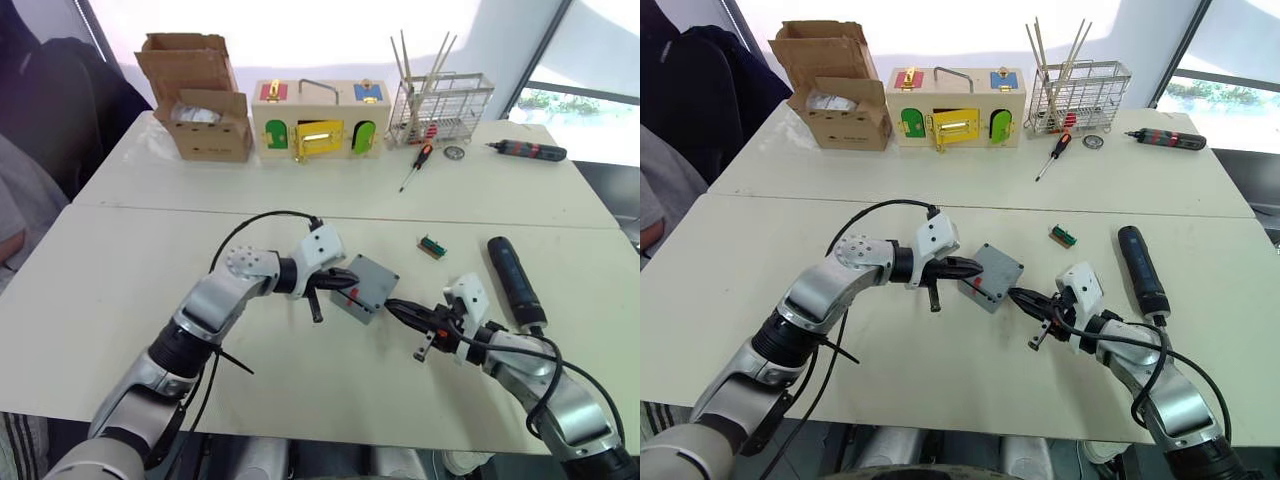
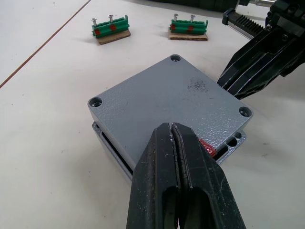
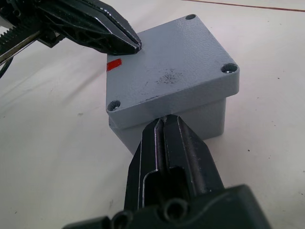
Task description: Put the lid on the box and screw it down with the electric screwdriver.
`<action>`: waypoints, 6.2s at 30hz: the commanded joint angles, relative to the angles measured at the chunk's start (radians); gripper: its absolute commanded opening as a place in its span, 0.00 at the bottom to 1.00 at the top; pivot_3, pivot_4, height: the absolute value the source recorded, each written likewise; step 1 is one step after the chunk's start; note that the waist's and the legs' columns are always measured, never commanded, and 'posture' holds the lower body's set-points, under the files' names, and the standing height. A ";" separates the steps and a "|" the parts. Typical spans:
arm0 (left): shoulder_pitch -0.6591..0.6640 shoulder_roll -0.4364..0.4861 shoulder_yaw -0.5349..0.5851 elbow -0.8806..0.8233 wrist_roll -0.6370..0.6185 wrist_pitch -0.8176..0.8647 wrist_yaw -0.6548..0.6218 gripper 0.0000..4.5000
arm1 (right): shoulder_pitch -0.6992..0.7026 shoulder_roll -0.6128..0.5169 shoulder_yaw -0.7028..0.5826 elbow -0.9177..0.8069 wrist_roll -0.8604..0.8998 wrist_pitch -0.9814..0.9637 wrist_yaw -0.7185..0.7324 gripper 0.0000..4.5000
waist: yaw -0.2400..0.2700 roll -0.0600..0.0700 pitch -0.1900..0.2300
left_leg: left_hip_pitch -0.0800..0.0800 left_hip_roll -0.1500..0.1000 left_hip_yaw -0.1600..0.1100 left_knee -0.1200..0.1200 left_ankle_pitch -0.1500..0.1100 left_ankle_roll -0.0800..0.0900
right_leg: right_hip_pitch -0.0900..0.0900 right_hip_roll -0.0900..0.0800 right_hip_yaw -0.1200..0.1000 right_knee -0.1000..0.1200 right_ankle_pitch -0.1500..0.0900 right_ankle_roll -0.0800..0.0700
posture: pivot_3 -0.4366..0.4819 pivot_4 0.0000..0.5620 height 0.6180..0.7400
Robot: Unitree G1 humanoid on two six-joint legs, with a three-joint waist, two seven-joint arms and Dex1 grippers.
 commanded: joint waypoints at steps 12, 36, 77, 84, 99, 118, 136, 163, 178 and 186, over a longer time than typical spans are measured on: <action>0.027 0.040 -0.041 0.047 0.047 0.024 -0.022 0.00 | -0.012 0.012 -0.077 -0.012 -0.039 -0.021 0.031 0.01 | 0.000 0.000 0.000 | -0.002 0.000 0.000 0.000 0.000 0.000 | -0.001 0.001 0.000 0.000 0.001 0.002 | 0.48 0.27 0.96; 0.029 0.053 -0.048 0.036 0.050 0.002 -0.042 0.00 | -0.183 0.099 -0.111 0.204 -0.179 -0.134 -0.025 0.01 | -0.001 0.002 0.002 | -0.002 0.000 0.000 0.000 0.000 -0.001 | -0.001 0.001 -0.001 0.000 0.001 0.002 | 0.48 0.27 0.96; 0.022 0.065 -0.024 0.027 0.047 -0.008 -0.055 0.00 | -0.139 0.131 -0.078 0.123 -0.141 -0.103 0.070 0.01 | -0.001 0.003 0.002 | -0.002 0.000 0.000 0.000 0.001 -0.001 | -0.001 0.002 0.000 0.001 0.002 0.003 | 0.48 0.27 0.96; 0.027 0.062 -0.023 0.021 0.046 0.000 -0.051 0.00 | -0.156 0.137 -0.094 0.170 -0.186 -0.129 0.039 0.01 | -0.001 0.003 0.002 | -0.002 0.000 0.000 0.000 0.001 -0.001 | -0.002 0.002 0.000 0.001 0.002 0.003 | 0.48 0.27 0.96; 0.028 0.028 0.011 -0.008 0.014 0.005 -0.036 0.00 | -0.150 0.119 -0.149 0.192 -0.195 -0.154 0.033 0.01 | -0.001 0.007 0.007 | -0.003 -0.001 0.000 0.000 0.001 -0.001 | -0.001 0.002 -0.001 0.001 0.002 0.003 | 0.48 0.27 0.96; 0.033 0.020 0.149 -0.094 -0.105 0.065 -0.020 0.00 | -0.135 0.145 -0.178 0.172 -0.166 -0.105 -0.004 0.01 | -0.002 0.008 0.016 | -0.007 -0.001 0.000 0.000 0.005 -0.008 | -0.005 0.004 -0.001 0.003 0.002 0.003 | 0.48 0.27 0.96; 0.004 0.001 0.247 0.031 -0.138 0.046 0.075 0.00 | 0.003 0.055 -0.200 -0.153 0.072 0.197 0.101 0.01 | 0.000 0.005 0.019 | -0.020 -0.001 -0.001 0.003 0.008 -0.011 | -0.022 0.006 -0.001 0.016 0.002 0.004 | 0.48 0.27 0.96; 0.068 -0.006 0.196 -0.012 -0.147 0.058 0.022 0.00 | -0.036 0.073 -0.126 -0.154 0.036 0.198 0.088 0.01 | -0.001 0.003 0.020 | -0.020 -0.001 -0.001 0.004 0.010 -0.015 | -0.023 0.006 -0.002 0.018 0.002 0.004 | 0.48 0.27 0.96; 0.051 -0.031 0.176 -0.004 -0.133 0.051 0.029 0.00 | -0.036 0.072 -0.141 -0.150 0.039 0.200 0.082 0.01 | 0.000 0.003 0.020 | -0.020 -0.001 -0.001 0.004 0.010 -0.015 | -0.023 0.006 -0.002 0.018 0.002 0.004 | 0.48 0.27 0.96; 0.047 -0.037 0.167 0.002 -0.122 0.044 0.016 0.00 | -0.021 0.073 -0.142 -0.167 0.047 0.206 0.079 0.01 | 0.000 0.003 0.020 | -0.020 -0.001 -0.001 0.005 0.010 -0.015 | -0.023 0.006 -0.002 0.019 0.002 0.004 | 0.48 0.27 0.96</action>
